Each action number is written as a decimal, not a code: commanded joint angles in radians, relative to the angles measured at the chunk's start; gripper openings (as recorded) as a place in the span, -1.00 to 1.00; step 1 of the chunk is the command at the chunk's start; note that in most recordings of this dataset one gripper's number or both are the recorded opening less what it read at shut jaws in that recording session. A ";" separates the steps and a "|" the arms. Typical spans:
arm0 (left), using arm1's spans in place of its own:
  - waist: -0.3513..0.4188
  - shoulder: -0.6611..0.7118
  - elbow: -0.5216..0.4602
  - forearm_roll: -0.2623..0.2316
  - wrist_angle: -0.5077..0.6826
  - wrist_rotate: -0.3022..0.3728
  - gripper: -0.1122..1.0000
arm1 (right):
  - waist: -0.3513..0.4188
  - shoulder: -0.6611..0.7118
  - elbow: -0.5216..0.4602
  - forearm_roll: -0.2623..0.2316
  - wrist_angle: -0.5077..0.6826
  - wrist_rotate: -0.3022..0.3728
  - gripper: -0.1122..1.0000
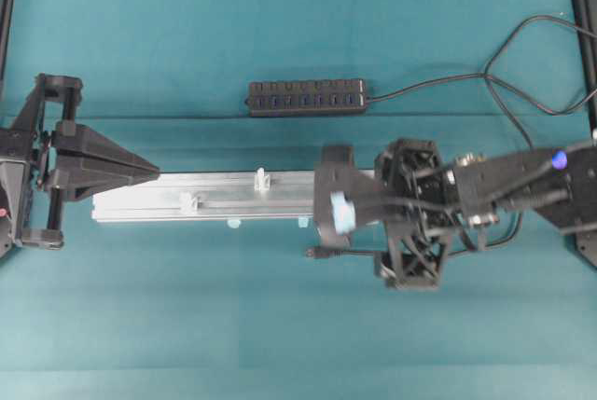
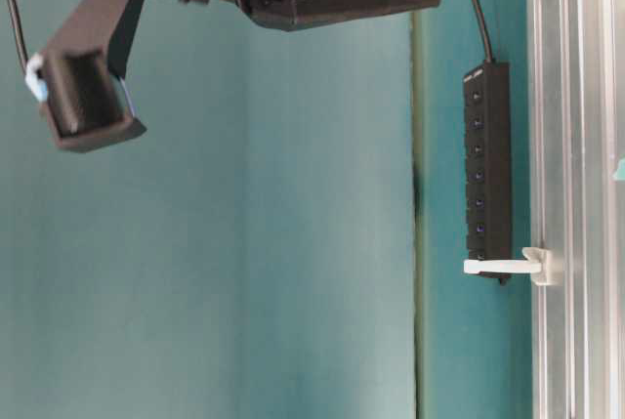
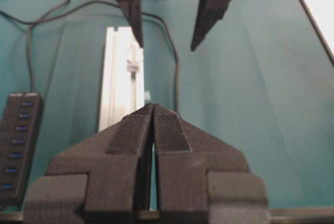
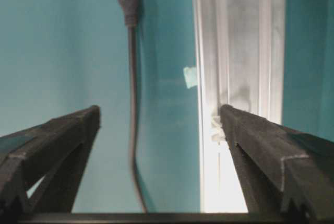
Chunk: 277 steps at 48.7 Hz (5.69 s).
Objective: Pass the USB cable through three rings with both arms.
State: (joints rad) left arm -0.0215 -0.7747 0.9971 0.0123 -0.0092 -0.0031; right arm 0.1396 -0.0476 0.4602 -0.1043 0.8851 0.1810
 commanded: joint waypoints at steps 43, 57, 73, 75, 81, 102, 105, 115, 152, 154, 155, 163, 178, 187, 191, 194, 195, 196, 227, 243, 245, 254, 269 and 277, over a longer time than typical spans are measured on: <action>0.003 0.000 -0.028 0.002 -0.006 -0.005 -0.76 | 0.000 0.041 -0.084 0.023 -0.034 -0.018 -0.95; 0.011 0.000 -0.026 0.002 -0.006 -0.006 -0.76 | 0.000 0.052 -0.078 0.026 -0.037 -0.014 -0.11; 0.012 0.000 -0.026 0.002 -0.005 -0.005 -0.76 | -0.003 0.103 -0.057 0.026 -0.072 0.051 0.65; 0.012 0.000 -0.028 0.002 -0.006 -0.005 -0.76 | -0.003 0.110 -0.052 0.026 -0.089 0.060 0.63; 0.012 0.002 -0.028 0.002 -0.005 -0.005 -0.76 | -0.002 0.132 -0.041 0.026 -0.137 0.075 0.62; 0.017 0.000 -0.028 0.002 -0.005 -0.005 -0.76 | -0.003 0.206 -0.003 0.012 -0.218 0.071 0.61; 0.017 0.000 -0.028 0.002 -0.005 -0.005 -0.76 | -0.005 0.213 -0.002 0.012 -0.224 0.071 0.61; 0.017 0.000 -0.026 0.002 -0.006 -0.003 -0.76 | -0.006 0.233 0.014 0.012 -0.265 0.066 0.61; 0.026 0.000 -0.026 0.002 -0.005 -0.003 -0.76 | -0.006 0.261 0.029 0.011 -0.287 0.037 0.60; 0.028 0.000 -0.026 0.003 -0.005 -0.003 -0.76 | -0.006 0.264 0.029 0.011 -0.291 0.037 0.59; 0.026 0.000 -0.026 0.002 -0.006 -0.003 -0.76 | -0.006 0.265 0.029 0.011 -0.295 0.037 0.59; 0.028 0.000 -0.026 0.002 -0.006 -0.003 -0.76 | -0.006 0.273 0.026 0.011 -0.298 0.037 0.59; 0.035 0.000 -0.026 0.003 -0.006 -0.003 -0.76 | -0.005 0.284 0.026 0.011 -0.298 0.038 0.58; 0.040 0.000 -0.026 0.003 -0.005 -0.002 -0.76 | -0.005 0.284 0.025 0.011 -0.298 0.040 0.53; 0.040 0.000 -0.028 0.002 -0.006 -0.002 -0.76 | -0.005 0.285 0.023 0.011 -0.298 0.040 0.38; 0.040 0.000 -0.026 0.002 -0.006 -0.002 -0.76 | -0.005 0.285 0.023 0.012 -0.298 0.040 0.17; 0.041 0.000 -0.026 0.002 -0.006 -0.002 -0.76 | -0.005 0.285 0.021 0.011 -0.298 0.040 0.08; 0.041 0.000 -0.028 0.002 -0.005 -0.002 -0.76 | -0.006 0.285 0.021 0.011 -0.298 0.040 0.00; 0.040 0.000 -0.031 0.002 -0.006 -0.002 -0.76 | -0.009 0.285 0.015 0.015 -0.299 0.043 -0.95; 0.040 0.000 -0.031 0.002 -0.006 -0.002 -0.76 | -0.009 0.279 0.005 0.017 -0.282 0.044 -0.95; 0.040 0.000 -0.031 0.003 -0.006 -0.003 -0.76 | -0.009 0.268 -0.017 0.015 -0.250 0.044 -0.95; 0.041 -0.002 -0.041 0.003 -0.006 -0.005 -0.76 | -0.009 0.247 -0.129 0.015 -0.055 0.035 -0.95; 0.044 0.002 -0.043 0.002 -0.005 0.002 -0.76 | -0.009 0.230 -0.221 0.015 0.144 -0.018 -0.95; 0.044 -0.002 -0.041 0.002 -0.006 -0.002 -0.76 | -0.009 0.189 -0.225 0.014 0.192 -0.025 -0.95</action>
State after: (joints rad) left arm 0.0199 -0.7731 0.9787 0.0123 -0.0092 -0.0031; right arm 0.1289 0.1902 0.2531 -0.0859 1.0538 0.1641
